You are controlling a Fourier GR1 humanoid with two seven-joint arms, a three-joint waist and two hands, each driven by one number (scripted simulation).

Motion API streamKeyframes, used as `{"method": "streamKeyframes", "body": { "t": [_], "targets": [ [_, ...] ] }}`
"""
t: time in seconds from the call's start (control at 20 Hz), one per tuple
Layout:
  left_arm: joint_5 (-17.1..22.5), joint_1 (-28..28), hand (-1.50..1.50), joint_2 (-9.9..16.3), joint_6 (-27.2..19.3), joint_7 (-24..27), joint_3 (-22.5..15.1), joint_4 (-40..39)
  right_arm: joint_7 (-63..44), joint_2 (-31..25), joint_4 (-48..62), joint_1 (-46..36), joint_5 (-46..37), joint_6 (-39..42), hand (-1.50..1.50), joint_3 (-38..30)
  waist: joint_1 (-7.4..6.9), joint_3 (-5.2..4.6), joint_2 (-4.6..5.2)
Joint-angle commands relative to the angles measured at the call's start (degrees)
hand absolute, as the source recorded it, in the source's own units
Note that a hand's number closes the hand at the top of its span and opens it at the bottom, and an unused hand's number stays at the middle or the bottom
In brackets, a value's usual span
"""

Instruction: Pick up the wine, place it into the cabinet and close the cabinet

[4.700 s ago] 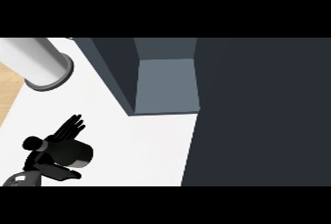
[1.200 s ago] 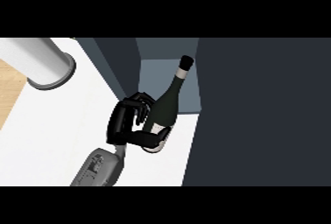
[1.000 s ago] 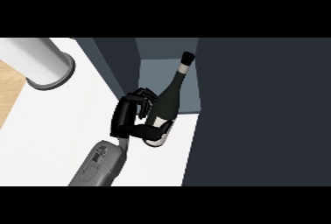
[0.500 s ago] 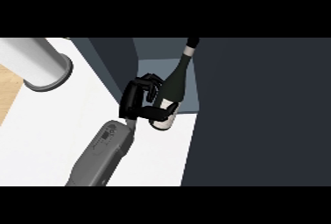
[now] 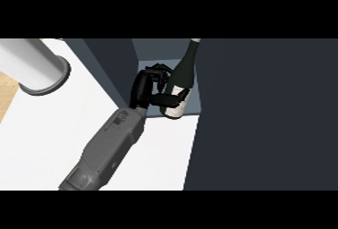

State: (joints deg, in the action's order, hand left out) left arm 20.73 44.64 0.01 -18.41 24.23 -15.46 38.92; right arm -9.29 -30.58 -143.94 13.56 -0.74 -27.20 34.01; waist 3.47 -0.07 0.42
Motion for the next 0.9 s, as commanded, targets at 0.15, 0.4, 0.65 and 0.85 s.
{"method": "streamKeyframes", "body": {
  "t": [0.15, 0.4, 0.65, 0.85],
  "targets": [
    [-0.09, 7.93, 1.5, -0.01, -3.53, -1.03, -1.61, -11.31, -3.03, -0.41, -11.08, 2.75, 3.05, 0.96, -1.5, 1.54, 1.51, -0.01, 0.32],
    [3.05, 11.31, 1.5, -0.01, -3.02, -0.04, 1.98, -16.46, -0.37, 0.72, -8.52, 4.01, 4.5, 1.18, -1.5, 0.02, 1.23, 0.03, 0.48],
    [5.53, 14.2, 1.5, -0.01, -3.38, 0.4, 4.13, -21.29, 1.93, -0.55, -7.89, 4.87, 5.99, 3.49, -1.5, -1.26, 2.48, 0.07, 0.92],
    [5.96, 15.44, 1.5, 0.01, -2.6, 1.72, 5.61, -24.18, 1.36, -0.66, -10.44, 6.28, 5.44, 3.82, -1.5, 0.21, 2.79, -0.02, 0.98]
  ]
}}
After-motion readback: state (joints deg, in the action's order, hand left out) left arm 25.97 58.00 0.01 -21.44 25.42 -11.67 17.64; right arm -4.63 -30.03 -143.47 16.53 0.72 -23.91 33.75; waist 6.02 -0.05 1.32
